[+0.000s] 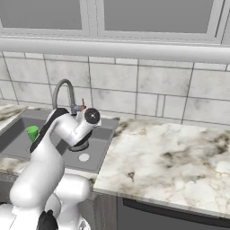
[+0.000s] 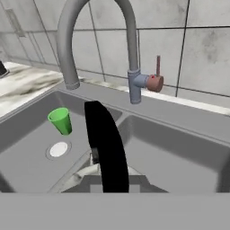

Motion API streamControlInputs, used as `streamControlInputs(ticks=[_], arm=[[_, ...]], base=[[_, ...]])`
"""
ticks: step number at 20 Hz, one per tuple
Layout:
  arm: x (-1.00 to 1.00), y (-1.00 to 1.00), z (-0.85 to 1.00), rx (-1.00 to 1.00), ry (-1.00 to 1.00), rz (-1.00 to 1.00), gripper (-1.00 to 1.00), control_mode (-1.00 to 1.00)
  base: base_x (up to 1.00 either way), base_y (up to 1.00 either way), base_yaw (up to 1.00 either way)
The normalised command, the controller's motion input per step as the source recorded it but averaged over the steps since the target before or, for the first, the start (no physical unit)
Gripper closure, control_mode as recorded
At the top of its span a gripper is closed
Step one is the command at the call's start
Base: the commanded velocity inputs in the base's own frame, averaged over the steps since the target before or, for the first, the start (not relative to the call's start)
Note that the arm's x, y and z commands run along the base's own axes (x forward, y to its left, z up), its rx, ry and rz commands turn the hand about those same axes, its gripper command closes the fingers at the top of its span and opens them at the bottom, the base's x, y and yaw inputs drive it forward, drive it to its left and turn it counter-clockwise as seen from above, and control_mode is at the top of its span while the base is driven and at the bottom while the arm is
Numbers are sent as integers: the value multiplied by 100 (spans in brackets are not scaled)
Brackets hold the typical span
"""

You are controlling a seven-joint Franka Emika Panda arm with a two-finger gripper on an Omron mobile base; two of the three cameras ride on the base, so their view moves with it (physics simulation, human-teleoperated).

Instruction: Open the cabinet, pick the kettle from the cabinet, and place it in the sink.

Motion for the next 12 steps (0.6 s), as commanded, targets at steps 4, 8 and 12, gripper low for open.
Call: streamControlInputs(ticks=[4, 8, 12], arm=[[13, 0, -26, 6, 2, 7, 100, -100], [5, 0, -31, 11, -2, 7, 100, -100], [2, 1, -31, 11, -14, 6, 100, -100]], base=[[0, 0, 0], [0, 0, 0], [0, 0, 0]])
